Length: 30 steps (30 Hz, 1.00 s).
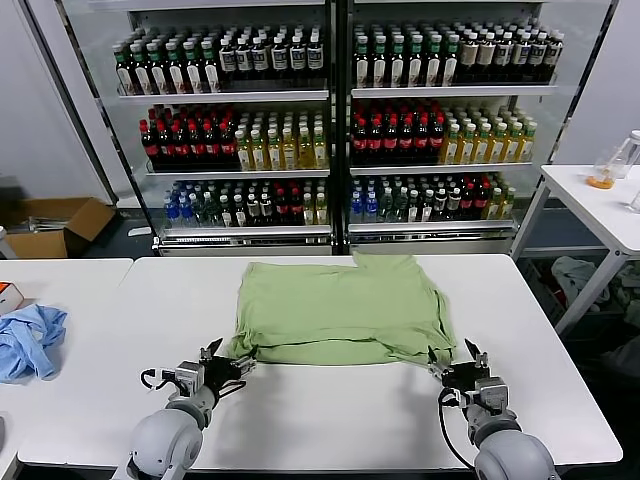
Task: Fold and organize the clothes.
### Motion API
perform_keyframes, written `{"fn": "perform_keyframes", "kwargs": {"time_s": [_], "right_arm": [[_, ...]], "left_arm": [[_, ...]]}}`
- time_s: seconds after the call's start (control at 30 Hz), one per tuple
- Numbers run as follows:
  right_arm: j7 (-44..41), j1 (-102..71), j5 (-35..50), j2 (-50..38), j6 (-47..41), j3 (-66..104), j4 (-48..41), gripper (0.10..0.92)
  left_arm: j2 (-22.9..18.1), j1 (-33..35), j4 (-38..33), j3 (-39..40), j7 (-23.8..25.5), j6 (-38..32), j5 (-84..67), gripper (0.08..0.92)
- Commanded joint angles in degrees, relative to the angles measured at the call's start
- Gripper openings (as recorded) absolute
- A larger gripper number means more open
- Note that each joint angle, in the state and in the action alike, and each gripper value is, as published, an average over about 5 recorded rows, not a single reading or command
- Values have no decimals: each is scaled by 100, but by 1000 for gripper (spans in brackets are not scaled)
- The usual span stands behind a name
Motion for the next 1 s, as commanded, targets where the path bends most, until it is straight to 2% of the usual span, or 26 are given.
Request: {"fn": "perform_keyframes", "kwargs": {"time_s": [0.03,0.47,0.73,0.83,1.0], "right_arm": [[83,93,316,56,-157,-40,-218,749],[18,212,549,-3,-143,-68,-337,377],[-56,24,573,-92,-100,-11,-48,146],[-72,-197,568,-160,-97,62,189,108],[-78,-773,518,-303,-100,222,666,108]], "left_arm": [[-5,-46,150,10,1,-44,-15,790],[6,-68,227,20,220,91,-332,427],[80,71,14,-33,338,191,-559,194],[107,268,-222,-83,349,230,-601,122],[148,848,-805,-168,344,280,-604,97]]}}
